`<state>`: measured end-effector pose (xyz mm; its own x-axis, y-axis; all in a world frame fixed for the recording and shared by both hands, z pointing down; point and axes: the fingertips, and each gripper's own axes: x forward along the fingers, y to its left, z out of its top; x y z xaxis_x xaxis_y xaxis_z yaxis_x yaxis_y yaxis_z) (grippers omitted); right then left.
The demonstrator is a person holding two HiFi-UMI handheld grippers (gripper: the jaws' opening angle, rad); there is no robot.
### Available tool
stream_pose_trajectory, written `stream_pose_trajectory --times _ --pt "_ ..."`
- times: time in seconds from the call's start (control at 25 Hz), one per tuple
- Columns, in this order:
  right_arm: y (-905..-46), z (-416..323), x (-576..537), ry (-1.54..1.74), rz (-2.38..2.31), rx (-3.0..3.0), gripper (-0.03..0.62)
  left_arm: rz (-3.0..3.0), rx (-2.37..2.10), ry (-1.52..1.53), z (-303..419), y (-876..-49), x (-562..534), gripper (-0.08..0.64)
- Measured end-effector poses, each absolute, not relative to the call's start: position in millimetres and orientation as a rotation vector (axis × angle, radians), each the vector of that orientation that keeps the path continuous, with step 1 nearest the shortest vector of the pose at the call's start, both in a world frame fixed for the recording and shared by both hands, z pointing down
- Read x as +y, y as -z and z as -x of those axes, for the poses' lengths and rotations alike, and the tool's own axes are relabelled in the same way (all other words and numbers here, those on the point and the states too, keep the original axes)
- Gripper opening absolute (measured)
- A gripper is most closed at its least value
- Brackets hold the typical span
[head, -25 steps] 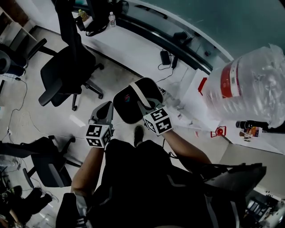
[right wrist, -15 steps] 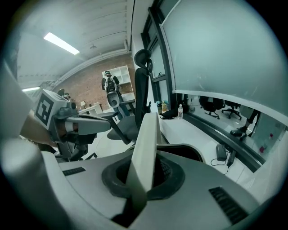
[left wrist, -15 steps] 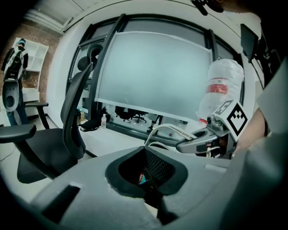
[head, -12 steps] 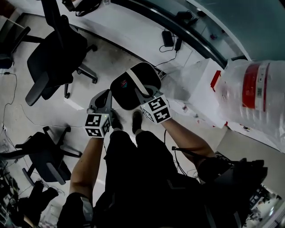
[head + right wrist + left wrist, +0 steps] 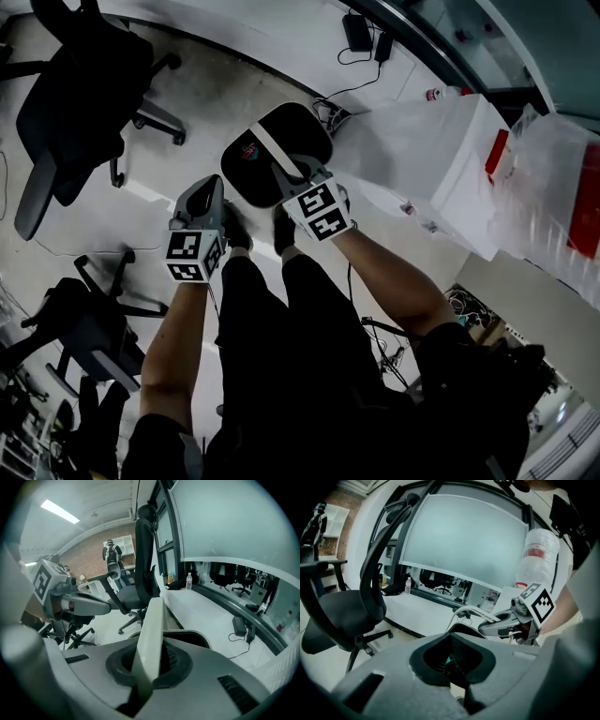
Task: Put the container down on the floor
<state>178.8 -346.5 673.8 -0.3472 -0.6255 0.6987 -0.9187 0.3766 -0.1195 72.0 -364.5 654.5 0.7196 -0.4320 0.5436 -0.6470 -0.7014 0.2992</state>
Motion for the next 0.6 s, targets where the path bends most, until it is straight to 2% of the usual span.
stream_pose_trajectory --times 0.6 --pt "-799.4 -179.6 -352.6 -0.789 -1.347 -1.994 0.008 -2.397 -0.740 -0.699 -74.9 -775.6 -375.6 0.006"
